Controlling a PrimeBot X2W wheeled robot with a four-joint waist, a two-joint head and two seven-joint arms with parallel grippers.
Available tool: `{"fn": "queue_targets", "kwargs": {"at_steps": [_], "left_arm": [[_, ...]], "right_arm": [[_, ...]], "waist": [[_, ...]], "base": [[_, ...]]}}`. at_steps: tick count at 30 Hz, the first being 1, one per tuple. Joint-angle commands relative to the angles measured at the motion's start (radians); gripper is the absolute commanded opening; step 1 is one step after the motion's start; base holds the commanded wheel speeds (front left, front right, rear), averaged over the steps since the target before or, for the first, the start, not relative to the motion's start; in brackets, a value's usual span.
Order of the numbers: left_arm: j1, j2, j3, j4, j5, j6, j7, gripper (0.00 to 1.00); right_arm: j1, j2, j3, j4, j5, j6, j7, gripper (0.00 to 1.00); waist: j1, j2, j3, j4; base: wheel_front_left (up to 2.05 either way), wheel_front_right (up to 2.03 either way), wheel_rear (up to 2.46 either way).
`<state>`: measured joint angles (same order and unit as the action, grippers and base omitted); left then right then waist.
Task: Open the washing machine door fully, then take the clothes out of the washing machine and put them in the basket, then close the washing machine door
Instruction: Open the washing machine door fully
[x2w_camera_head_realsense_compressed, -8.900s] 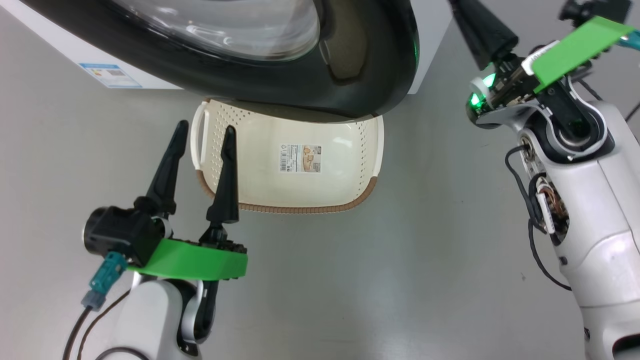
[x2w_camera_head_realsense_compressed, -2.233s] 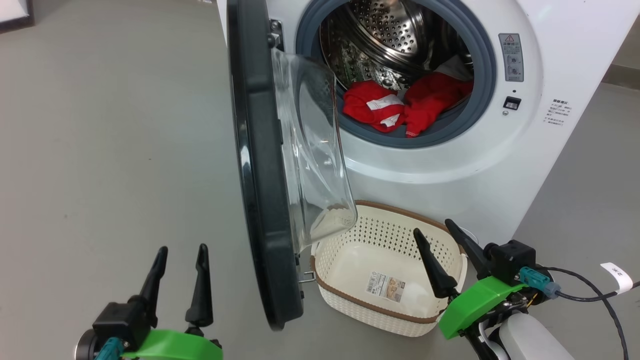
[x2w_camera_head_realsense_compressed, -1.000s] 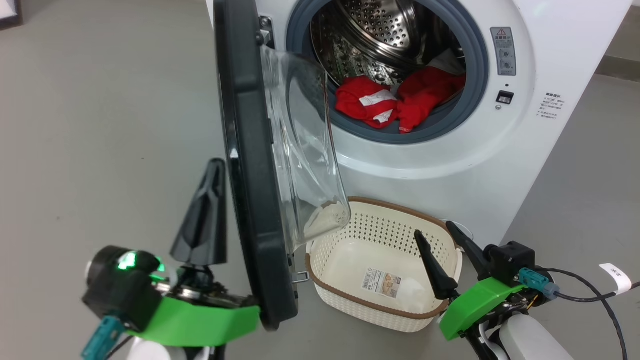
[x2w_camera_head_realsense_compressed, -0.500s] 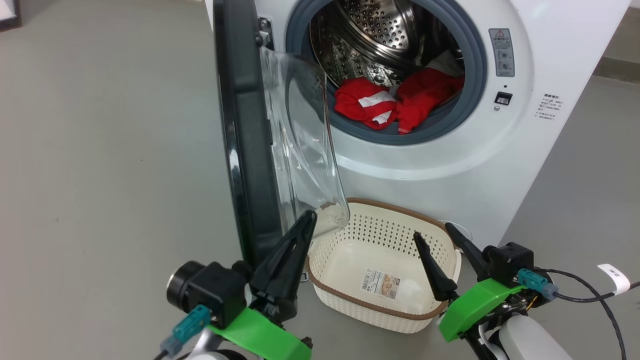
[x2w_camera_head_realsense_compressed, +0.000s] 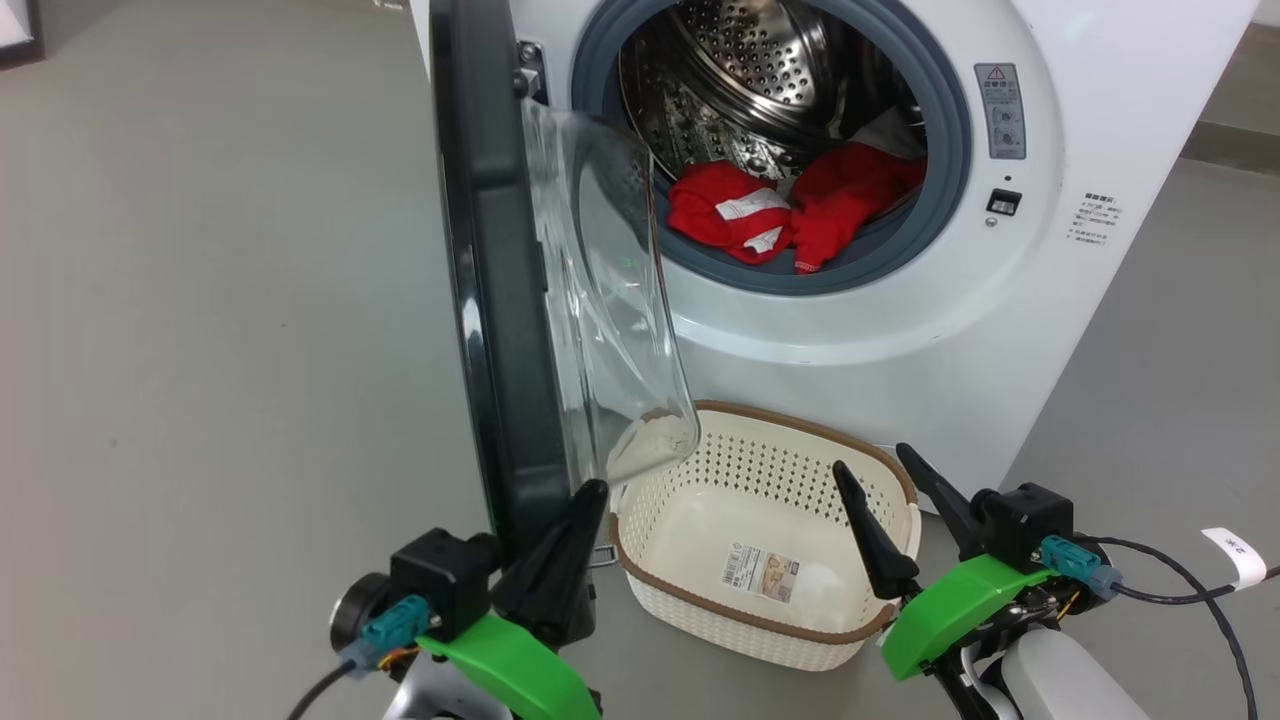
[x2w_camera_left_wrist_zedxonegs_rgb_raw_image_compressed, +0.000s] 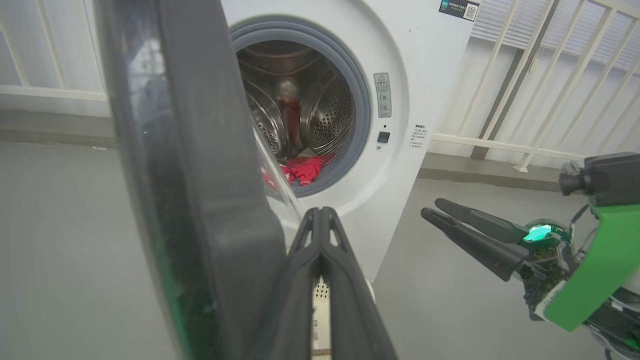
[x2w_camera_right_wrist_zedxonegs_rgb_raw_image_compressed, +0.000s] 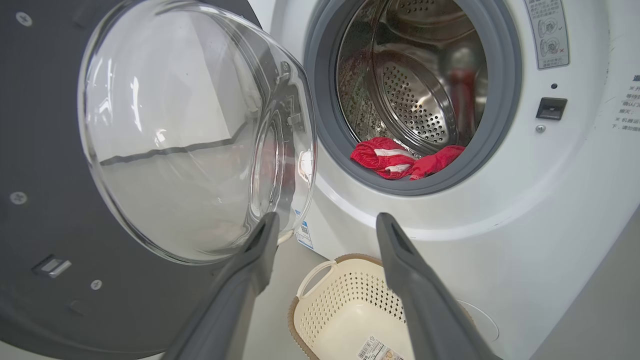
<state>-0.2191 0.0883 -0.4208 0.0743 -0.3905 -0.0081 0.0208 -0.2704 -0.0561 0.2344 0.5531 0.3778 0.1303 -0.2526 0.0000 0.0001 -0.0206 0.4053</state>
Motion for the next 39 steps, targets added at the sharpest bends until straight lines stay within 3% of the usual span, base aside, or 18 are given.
{"fn": "queue_targets", "kwargs": {"at_steps": [1, 27, 39], "left_arm": [[-0.016, 0.016, 0.044, -0.017, -0.007, 0.007, 0.001, 0.00], [0.020, 0.074, 0.198, -0.024, -0.038, 0.157, -0.002, 0.00], [0.032, 0.124, 0.313, 0.000, -0.056, 0.223, -0.046, 0.00]], "right_arm": [[-0.018, 0.006, 0.014, -0.024, -0.002, 0.000, -0.009, 1.00], [-0.034, 0.006, -0.012, 0.003, -0.044, 0.000, -0.009, 1.00], [-0.035, 0.006, 0.004, 0.011, -0.052, 0.000, -0.009, 1.00]], "waist": [[0.0000, -0.0001, 0.001, 0.002], [0.0000, -0.0001, 0.036, 0.045], [0.0000, -0.0001, 0.053, 0.039]], "base": [[0.00, 0.00, 0.00], [0.00, 0.00, 0.00], [0.00, 0.00, 0.00]]}}
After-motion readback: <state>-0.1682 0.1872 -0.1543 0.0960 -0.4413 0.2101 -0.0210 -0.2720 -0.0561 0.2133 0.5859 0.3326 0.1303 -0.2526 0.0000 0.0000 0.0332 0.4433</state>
